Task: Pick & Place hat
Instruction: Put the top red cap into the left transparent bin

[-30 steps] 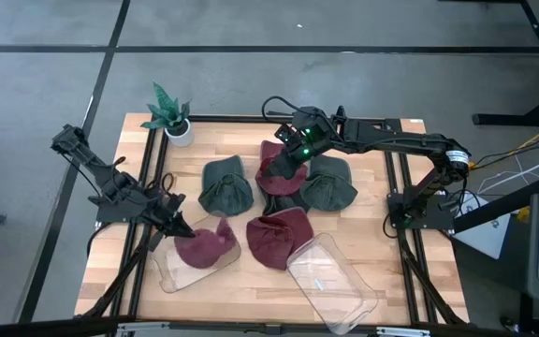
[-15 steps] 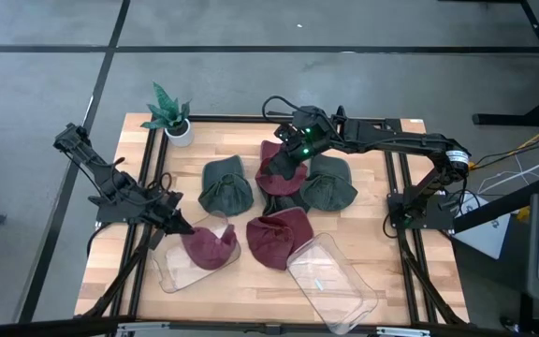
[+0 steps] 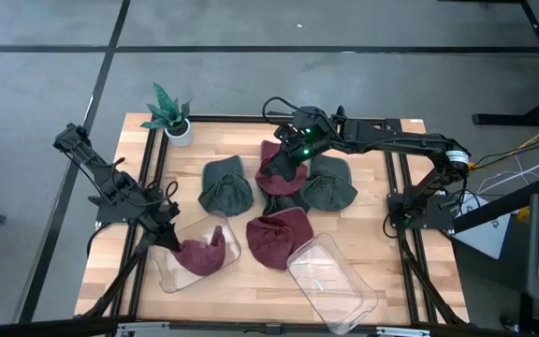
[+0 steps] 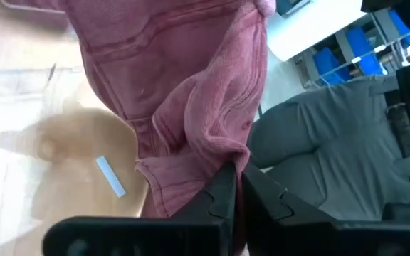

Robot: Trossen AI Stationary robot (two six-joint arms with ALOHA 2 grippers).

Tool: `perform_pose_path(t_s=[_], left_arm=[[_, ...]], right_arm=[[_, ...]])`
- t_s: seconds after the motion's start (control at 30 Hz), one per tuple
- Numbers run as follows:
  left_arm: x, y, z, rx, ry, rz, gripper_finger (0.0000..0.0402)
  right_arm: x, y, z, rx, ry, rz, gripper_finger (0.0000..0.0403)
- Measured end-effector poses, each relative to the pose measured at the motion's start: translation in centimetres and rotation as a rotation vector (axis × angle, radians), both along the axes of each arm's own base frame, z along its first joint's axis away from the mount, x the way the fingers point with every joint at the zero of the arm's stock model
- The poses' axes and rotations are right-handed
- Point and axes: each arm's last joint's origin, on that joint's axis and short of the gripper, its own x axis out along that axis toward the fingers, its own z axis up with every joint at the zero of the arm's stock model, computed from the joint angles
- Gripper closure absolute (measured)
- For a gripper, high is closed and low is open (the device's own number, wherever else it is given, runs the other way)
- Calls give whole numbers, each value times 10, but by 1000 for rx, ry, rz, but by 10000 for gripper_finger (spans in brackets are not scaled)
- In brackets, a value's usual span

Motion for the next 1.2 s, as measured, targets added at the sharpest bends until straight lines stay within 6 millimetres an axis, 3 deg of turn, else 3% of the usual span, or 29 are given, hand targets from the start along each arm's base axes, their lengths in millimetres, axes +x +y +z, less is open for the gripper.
perform_pose_path(t_s=[0.33,0.57,0.87,1.2], left_arm=[[0,0,0,-8,12,8,311],[-3,4,-5,87,4,9,256],[-9,19,1,118,-97,180,251],[-16,29,17,18,-267,328,254]], right_arm=[[0,0,0,-15,-4,10,155],[0,0,0,-30,-7,16,155],[0,0,0,-30,-7,15,155],[0,0,0,-33,-7,17,155]])
